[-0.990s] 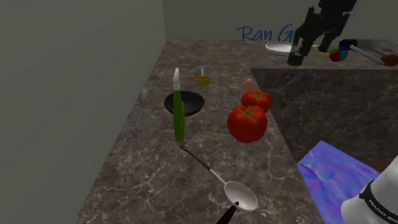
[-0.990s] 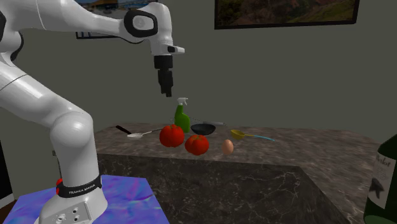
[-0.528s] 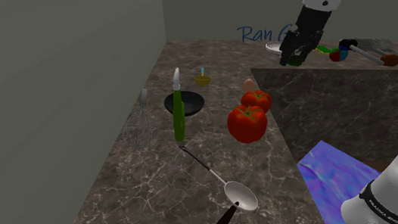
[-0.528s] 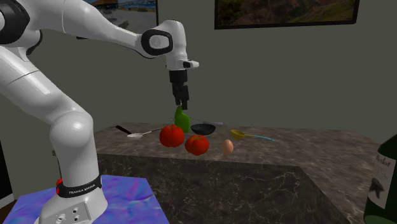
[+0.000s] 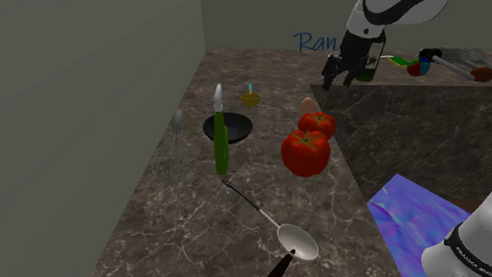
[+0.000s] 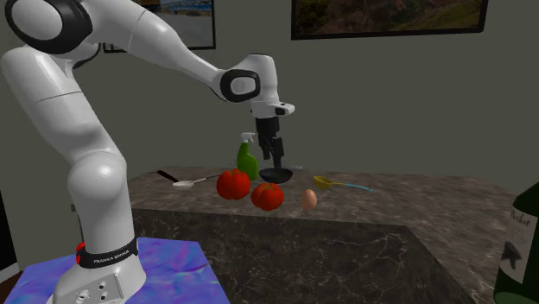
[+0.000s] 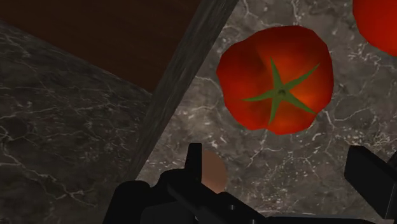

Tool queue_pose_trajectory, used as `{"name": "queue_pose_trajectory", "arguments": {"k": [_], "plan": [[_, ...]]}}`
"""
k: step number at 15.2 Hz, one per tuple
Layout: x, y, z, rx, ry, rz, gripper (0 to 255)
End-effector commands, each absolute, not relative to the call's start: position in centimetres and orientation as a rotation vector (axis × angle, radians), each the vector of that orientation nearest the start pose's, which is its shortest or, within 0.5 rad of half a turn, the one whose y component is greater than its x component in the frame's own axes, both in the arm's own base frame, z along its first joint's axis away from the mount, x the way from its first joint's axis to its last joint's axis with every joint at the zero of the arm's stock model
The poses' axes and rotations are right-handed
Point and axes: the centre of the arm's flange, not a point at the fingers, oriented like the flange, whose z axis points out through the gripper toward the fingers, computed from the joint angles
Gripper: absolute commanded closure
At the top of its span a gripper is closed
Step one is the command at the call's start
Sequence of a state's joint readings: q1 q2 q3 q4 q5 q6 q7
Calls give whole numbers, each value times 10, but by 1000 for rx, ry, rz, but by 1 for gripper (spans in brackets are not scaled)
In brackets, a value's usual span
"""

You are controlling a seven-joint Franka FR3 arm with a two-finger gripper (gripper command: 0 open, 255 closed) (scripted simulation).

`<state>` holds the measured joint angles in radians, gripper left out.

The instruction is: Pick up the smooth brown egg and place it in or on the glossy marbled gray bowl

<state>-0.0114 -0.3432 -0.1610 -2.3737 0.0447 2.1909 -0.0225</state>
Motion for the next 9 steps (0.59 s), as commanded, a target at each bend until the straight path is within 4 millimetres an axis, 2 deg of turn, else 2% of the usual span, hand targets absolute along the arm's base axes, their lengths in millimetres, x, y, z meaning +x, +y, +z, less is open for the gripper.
{"name": "queue_pose_trajectory", "arguments": {"k": [1,9], "plan": [[464,-90,452,-3040,265,-273,0],[536,-125,390,-3023,296,-353,0]]}}
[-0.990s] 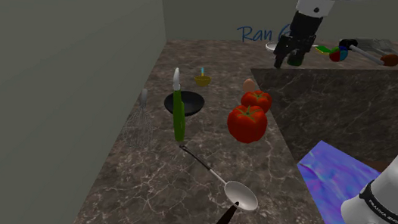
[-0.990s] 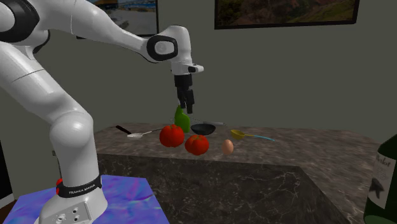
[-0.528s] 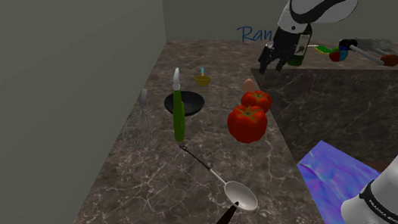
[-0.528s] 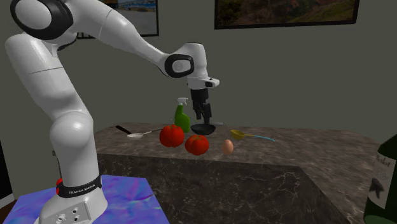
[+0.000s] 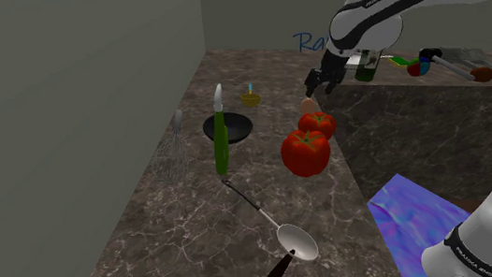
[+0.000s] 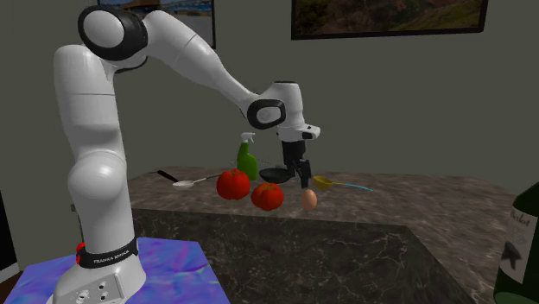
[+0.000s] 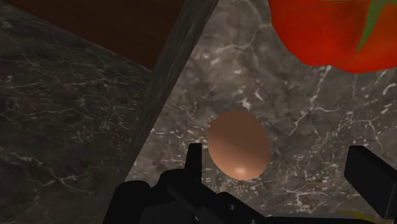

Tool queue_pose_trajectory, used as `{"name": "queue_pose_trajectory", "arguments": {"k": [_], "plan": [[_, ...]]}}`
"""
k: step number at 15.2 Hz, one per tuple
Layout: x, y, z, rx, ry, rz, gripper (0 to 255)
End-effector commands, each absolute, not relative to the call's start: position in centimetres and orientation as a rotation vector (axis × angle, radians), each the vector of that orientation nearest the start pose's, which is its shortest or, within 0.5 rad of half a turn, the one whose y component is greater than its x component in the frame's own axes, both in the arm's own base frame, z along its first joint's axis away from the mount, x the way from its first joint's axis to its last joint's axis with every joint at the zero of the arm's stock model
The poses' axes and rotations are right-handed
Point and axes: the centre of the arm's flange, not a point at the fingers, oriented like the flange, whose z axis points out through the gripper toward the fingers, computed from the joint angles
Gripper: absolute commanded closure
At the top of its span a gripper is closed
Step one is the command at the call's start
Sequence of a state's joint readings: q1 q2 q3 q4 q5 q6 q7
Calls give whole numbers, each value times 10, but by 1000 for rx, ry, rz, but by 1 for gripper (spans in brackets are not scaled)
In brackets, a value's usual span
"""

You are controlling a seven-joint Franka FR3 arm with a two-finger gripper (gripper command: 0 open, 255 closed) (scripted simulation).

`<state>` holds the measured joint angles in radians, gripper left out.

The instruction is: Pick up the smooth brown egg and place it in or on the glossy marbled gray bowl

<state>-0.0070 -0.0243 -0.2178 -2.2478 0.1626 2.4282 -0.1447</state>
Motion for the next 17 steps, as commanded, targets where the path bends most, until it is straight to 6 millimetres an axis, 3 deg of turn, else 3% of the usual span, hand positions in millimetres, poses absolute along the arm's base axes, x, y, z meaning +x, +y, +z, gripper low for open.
{"name": "queue_pose_trajectory", "arguments": {"k": [1,3,10,17], "plan": [[545,-129,383,-3020,300,-363,0],[561,-137,370,-3016,307,-380,0],[570,-135,334,-3016,307,-380,0],[571,-134,332,-3016,307,-380,0]]}}
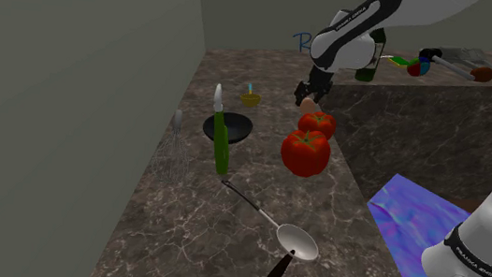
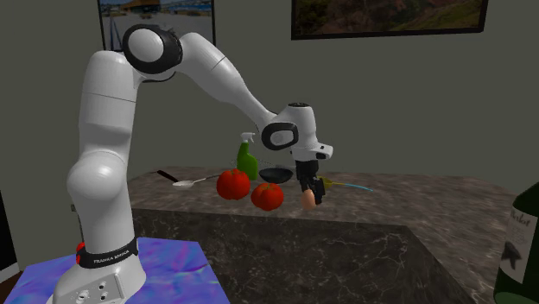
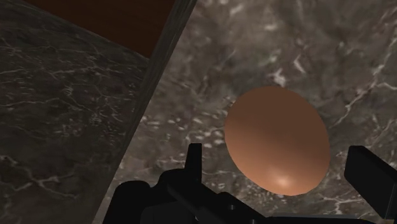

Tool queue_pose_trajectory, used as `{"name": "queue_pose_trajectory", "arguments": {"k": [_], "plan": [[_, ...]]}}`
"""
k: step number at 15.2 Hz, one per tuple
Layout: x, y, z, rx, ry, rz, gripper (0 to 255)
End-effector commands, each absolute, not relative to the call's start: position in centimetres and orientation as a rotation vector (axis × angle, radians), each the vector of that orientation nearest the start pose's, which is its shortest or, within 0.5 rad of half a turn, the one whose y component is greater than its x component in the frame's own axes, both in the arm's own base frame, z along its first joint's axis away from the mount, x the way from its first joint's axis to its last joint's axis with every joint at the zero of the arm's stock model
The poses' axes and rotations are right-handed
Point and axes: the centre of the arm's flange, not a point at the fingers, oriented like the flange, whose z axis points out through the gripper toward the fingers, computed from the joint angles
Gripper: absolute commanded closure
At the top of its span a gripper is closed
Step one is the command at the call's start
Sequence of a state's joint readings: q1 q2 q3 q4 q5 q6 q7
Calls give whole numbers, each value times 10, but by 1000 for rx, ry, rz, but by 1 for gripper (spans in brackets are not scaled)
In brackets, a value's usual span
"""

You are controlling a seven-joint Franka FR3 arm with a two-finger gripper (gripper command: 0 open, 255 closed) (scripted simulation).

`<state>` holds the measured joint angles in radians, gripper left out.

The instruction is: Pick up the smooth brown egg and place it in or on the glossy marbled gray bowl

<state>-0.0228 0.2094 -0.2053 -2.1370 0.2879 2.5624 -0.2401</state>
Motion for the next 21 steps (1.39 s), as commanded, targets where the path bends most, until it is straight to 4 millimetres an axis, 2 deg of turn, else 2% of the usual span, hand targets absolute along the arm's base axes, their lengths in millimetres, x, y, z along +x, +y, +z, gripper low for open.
{"name": "queue_pose_trajectory", "arguments": {"k": [1,2,11,21], "plan": [[571,-134,332,-3016,307,-380,0],[571,-134,332,-3016,307,-380,255],[571,-134,332,-3016,307,-380,255],[571,-134,384,-3016,307,-380,255]]}}
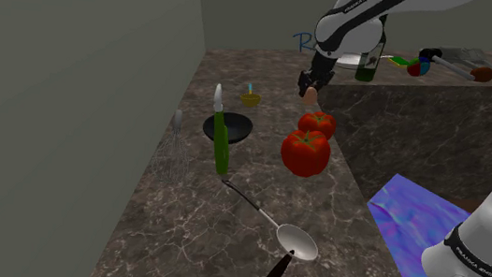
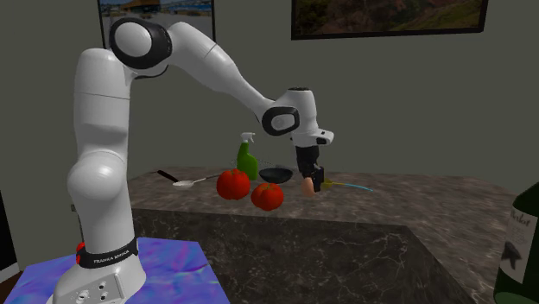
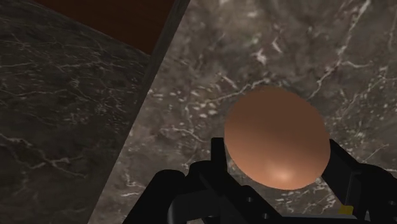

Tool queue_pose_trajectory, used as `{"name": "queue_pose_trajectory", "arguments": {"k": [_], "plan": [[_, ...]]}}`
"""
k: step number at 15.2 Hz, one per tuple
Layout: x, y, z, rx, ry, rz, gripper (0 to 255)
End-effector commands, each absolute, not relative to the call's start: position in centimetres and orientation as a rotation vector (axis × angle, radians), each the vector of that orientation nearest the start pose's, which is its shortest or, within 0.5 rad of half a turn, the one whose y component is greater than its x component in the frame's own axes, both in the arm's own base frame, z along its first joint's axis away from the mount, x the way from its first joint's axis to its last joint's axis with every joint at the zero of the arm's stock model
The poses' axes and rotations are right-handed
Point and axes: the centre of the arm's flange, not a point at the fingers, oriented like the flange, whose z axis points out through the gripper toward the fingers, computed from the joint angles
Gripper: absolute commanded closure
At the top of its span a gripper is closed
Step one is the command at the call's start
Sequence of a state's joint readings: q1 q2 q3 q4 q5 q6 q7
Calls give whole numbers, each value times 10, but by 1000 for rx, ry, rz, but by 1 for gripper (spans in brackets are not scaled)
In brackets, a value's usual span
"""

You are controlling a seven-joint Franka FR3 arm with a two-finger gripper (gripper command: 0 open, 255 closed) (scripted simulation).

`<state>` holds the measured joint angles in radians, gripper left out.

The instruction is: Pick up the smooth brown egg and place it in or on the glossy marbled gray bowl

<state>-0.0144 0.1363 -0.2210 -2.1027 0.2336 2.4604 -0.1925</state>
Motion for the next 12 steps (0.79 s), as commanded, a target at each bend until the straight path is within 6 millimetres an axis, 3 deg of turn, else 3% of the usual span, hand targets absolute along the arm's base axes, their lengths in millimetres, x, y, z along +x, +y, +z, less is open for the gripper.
{"name": "queue_pose_trajectory", "arguments": {"k": [1,12], "plan": [[571,-134,390,-3016,307,-380,255],[571,-134,448,-3016,307,-380,255]]}}
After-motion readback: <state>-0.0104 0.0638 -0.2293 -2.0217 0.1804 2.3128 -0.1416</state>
